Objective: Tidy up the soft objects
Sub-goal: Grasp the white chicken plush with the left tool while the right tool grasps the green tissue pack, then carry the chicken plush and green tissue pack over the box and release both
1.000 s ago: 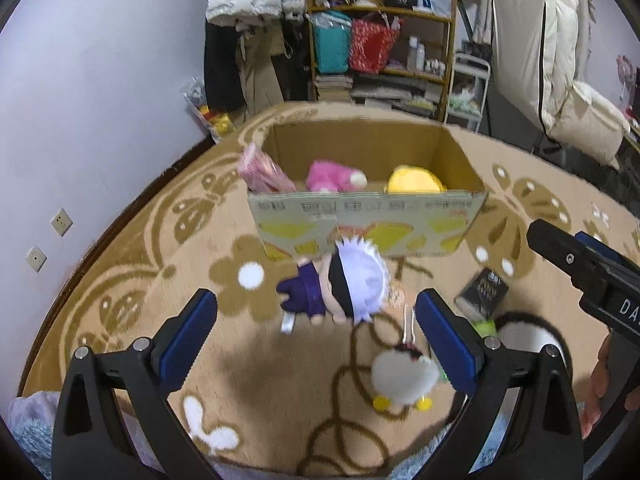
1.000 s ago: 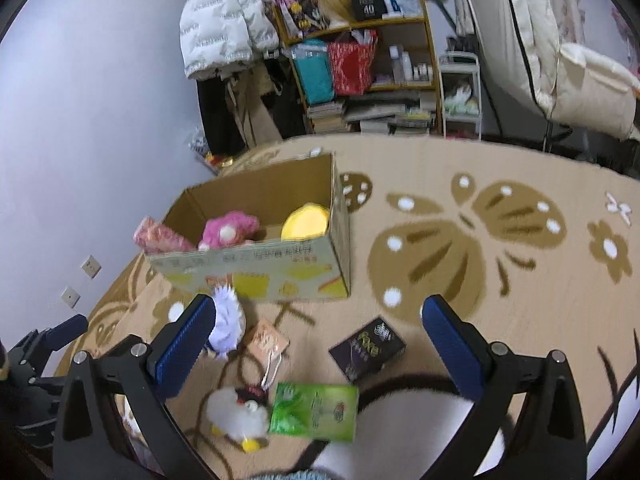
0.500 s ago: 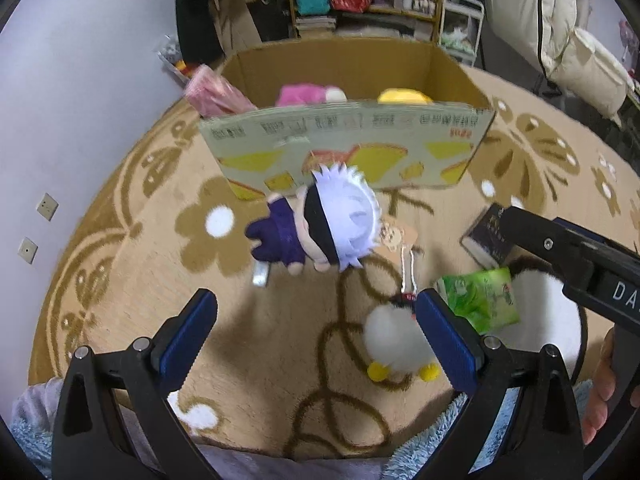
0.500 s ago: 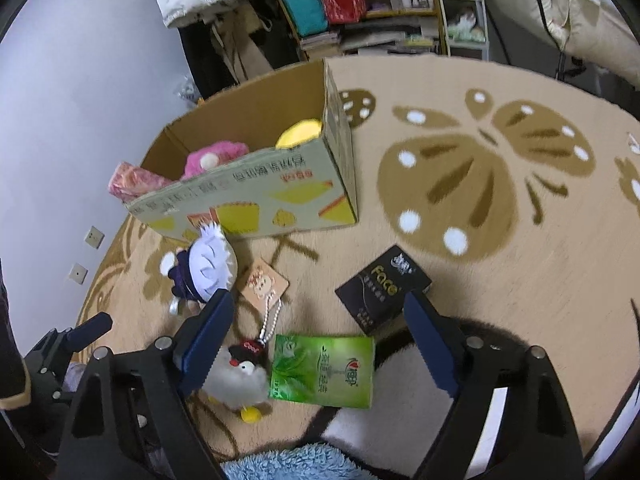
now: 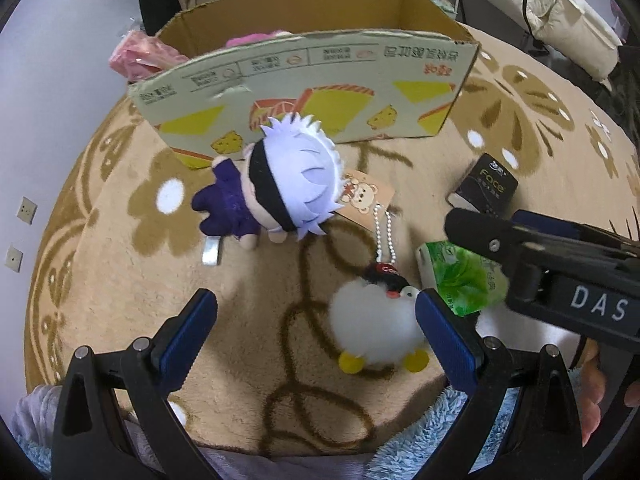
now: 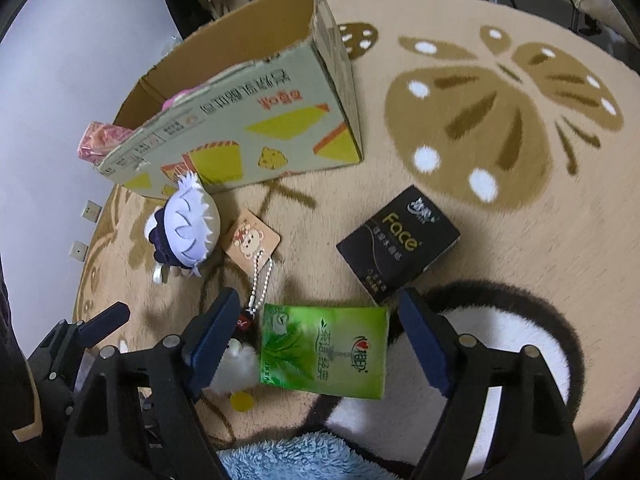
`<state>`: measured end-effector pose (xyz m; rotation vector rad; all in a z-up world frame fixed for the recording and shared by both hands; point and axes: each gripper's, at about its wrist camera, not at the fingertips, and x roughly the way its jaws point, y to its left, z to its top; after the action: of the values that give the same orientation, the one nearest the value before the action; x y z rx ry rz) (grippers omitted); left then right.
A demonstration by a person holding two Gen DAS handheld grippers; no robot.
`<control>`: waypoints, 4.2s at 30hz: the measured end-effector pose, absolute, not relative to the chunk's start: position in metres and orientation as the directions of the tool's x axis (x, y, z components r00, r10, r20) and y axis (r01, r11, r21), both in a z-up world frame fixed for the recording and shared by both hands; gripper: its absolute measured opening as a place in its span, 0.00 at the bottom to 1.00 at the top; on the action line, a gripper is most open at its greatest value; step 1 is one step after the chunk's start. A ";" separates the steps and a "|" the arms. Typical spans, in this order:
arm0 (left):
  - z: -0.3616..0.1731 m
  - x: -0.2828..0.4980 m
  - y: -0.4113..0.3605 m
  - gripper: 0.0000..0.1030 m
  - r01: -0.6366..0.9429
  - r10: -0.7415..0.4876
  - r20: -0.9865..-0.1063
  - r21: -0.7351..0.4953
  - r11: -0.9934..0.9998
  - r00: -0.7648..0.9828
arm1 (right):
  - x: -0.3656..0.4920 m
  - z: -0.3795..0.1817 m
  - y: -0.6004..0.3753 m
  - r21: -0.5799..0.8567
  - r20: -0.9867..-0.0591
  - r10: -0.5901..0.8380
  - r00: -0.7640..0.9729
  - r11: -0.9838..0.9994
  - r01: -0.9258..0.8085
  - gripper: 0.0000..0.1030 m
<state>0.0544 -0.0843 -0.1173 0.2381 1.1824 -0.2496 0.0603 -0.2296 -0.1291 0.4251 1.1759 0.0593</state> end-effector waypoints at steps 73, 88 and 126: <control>-0.095 0.059 -0.072 0.11 0.277 -0.234 -0.851 -0.109 0.955 0.469 | 0.063 -0.100 -0.241 0.378 -0.805 0.243 0.541 0.913 0.153 0.77; -0.017 0.066 -0.056 0.11 0.209 -0.152 -0.682 0.002 0.978 0.715 | 0.083 -0.045 -0.246 0.357 -0.717 0.194 0.669 0.927 0.113 0.77; 0.011 0.166 -0.057 0.12 0.189 -0.100 -0.584 0.094 0.977 0.806 | 0.165 -0.008 -0.233 0.266 -0.565 0.213 0.798 0.962 -0.068 0.77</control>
<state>0.1661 -0.0566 0.0109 0.1504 0.6152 -0.1550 0.1648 -0.2329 -0.0083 0.2381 0.6311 0.1525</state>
